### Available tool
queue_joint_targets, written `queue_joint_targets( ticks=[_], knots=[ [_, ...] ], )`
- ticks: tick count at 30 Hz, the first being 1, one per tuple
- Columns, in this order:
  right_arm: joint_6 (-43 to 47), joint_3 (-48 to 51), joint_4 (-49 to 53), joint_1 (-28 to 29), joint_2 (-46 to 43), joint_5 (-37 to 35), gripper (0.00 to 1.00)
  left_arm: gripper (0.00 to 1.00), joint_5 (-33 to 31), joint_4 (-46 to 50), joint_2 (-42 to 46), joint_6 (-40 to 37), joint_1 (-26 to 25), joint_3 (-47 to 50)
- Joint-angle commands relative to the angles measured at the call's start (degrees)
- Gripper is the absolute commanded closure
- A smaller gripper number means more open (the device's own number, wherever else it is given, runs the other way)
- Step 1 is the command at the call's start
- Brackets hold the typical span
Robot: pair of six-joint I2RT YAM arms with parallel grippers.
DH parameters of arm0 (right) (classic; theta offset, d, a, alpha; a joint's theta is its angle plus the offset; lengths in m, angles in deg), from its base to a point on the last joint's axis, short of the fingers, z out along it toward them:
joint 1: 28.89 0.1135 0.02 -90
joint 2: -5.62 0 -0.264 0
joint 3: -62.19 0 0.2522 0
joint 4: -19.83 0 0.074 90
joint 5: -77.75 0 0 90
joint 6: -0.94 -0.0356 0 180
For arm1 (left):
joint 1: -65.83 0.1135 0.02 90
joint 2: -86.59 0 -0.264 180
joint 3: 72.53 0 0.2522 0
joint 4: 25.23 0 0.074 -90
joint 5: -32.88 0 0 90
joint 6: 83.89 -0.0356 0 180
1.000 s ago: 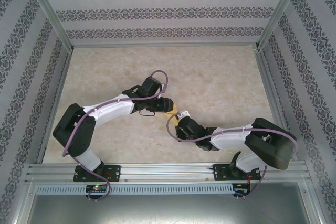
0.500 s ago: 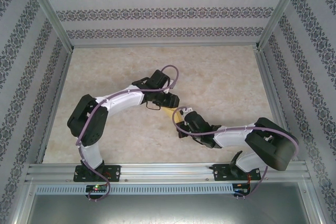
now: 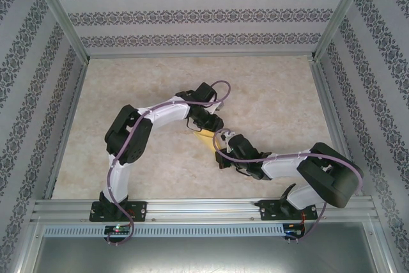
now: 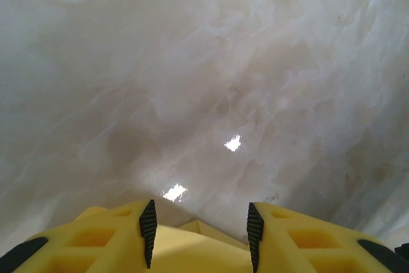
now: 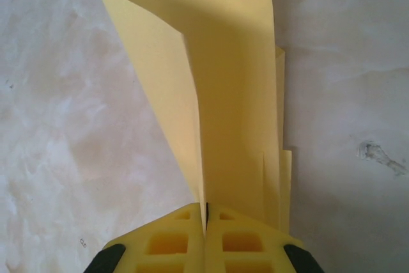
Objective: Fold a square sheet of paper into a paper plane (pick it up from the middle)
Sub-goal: Turn over the paper at the center of the table, then fold the wing for the fifth time at the center of the table.
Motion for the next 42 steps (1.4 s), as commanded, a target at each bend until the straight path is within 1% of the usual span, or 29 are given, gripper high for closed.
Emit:
queue_joint_targets(
  ticks=[1,13,16,21,23,31,42],
  knots=[
    [-1.0,0.4,-0.3,-1.0,0.5,2.0,1.0,0.56,1.3,5.3,-2.0,-3.7,0.5,-2.8],
    [-0.9,-0.1,1.3,-3.8,0.4,5.6,0.99,0.58,3.2,6.6,-5.2,-5.5,0.5,-3.3],
    [-0.6,-2.3,2.3,-4.2,0.2,6.1,0.98,0.58,3.1,6.6,-5.4,-6.4,0.5,-2.7],
    [0.3,-2.7,4.5,-4.6,-1.1,6.3,0.93,0.59,3.1,6.2,-5.6,-7.2,0.5,-1.4],
    [1.0,-2.9,5.6,-4.8,-1.6,6.5,0.89,0.59,3.2,6.1,-5.7,-7.4,0.5,-1.2],
    [3.1,-4.0,10.1,-5.7,-4.9,8.1,0.78,0.59,3.3,5.6,-5.7,-8.0,0.5,-0.8],
    [4.2,-5.0,12.0,-7.0,-6.1,11.4,0.75,0.59,3.1,5.4,-6.4,-8.5,0.5,-0.4]
  ],
)
